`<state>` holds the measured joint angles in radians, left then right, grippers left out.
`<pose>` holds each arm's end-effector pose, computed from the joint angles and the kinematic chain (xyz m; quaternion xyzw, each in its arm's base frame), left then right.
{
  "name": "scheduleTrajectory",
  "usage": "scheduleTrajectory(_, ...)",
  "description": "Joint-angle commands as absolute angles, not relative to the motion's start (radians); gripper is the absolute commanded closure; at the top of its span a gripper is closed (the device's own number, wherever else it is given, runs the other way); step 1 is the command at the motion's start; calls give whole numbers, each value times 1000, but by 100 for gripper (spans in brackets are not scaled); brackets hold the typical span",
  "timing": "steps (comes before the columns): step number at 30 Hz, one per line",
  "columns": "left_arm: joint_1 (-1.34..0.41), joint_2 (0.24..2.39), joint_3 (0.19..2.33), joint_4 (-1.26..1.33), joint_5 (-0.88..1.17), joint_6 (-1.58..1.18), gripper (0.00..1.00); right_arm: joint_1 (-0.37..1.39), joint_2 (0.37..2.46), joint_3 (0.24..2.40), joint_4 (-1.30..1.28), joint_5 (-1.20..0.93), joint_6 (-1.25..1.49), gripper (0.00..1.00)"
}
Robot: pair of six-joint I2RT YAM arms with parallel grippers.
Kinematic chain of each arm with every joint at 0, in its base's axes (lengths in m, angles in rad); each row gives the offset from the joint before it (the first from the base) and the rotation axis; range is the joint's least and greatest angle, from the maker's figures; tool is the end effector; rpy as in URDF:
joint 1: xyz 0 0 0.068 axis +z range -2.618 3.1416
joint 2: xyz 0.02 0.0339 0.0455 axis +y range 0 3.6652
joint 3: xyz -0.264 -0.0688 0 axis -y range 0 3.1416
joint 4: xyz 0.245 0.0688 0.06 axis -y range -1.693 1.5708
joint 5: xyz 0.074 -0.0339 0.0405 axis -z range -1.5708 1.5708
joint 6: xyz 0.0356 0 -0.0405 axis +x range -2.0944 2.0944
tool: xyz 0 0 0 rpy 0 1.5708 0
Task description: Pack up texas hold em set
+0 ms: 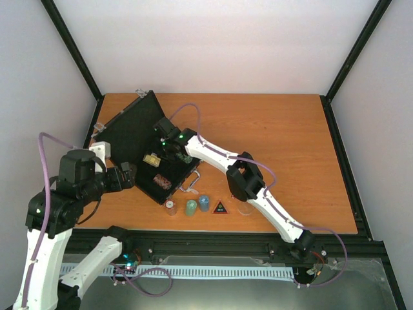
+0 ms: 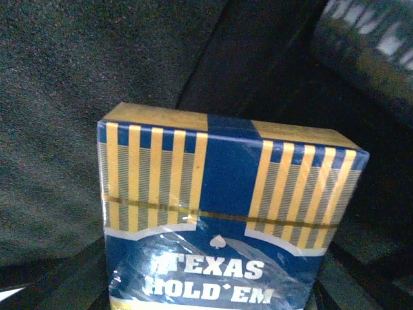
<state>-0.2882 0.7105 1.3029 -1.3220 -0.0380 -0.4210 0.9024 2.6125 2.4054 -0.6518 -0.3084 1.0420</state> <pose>0.0688 -0.0190 0.3992 -0.0683 0.9102 -0.1255 0.3889 0.3451 0.4544 0.1734 0.0112 0.9277 0.3656 0.0751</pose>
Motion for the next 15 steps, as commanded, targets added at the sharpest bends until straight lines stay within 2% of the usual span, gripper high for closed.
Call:
scheduleTrajectory(1, -293, 690, 1341, -1369, -43, -403, 0, 918, 2646, 2448, -593, -338, 1079, 82)
scheduleTrajectory(2, -293, 688, 1341, -1372, -44, -403, 0, 918, 2650, 2448, -592, -337, 1085, 81)
scheduleTrajectory(6, -293, 681, 1340, -1383, -50, -398, 0, 920, 2649, 2447, -609, -308, 1089, 70)
scheduleTrajectory(11, -293, 678, 1342, -1383, -45, -394, 0, 922, 2630, 2445, -609, -269, 1080, 50)
scheduleTrajectory(15, -293, 677, 1346, -1382, -42, -395, 0, 922, 2620, 2447, -601, -266, 1076, 48)
